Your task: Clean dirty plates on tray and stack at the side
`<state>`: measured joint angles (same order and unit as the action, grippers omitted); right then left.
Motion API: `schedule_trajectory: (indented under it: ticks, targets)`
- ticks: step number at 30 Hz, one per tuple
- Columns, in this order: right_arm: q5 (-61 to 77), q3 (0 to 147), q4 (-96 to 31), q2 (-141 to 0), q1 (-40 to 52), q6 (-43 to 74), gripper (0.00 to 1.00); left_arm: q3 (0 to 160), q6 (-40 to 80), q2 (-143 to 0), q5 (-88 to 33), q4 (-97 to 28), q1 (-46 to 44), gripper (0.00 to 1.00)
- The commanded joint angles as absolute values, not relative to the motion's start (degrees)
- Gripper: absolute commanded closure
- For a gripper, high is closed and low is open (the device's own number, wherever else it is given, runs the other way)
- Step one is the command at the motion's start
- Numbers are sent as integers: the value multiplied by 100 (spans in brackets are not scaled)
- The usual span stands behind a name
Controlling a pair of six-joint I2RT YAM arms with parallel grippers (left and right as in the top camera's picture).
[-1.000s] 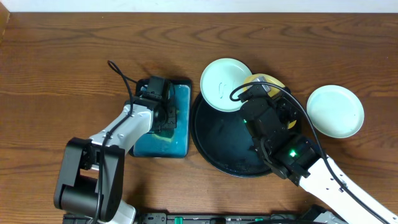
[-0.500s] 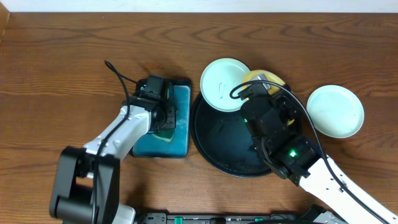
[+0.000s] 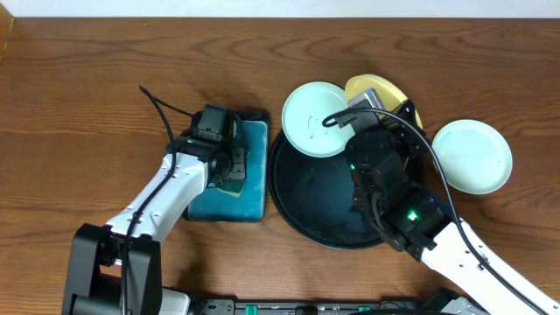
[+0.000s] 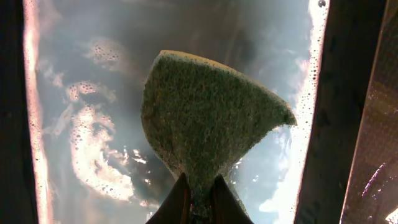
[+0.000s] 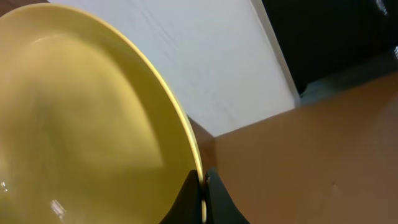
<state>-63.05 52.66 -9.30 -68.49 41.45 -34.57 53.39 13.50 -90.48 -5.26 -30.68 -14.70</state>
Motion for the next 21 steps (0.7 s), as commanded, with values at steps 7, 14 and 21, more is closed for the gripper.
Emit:
schedule_trajectory:
  ticks: [7, 14, 21]
  targets:
    - [-4211, 5378, -2491, -6794, 2637, 5, 99, 5238, 1358, -8991, -534, -3098, -1441, 92]
    - [-2265, 5378, -3022, -6982, 729, 1612, 99, 5164, 1358, -8991, -534, -3100, -1441, 92]
    - [-991, 5378, -3264, -7441, -972, 2646, 99, 5164, 1358, -8991, -534, -3100, -1441, 92]
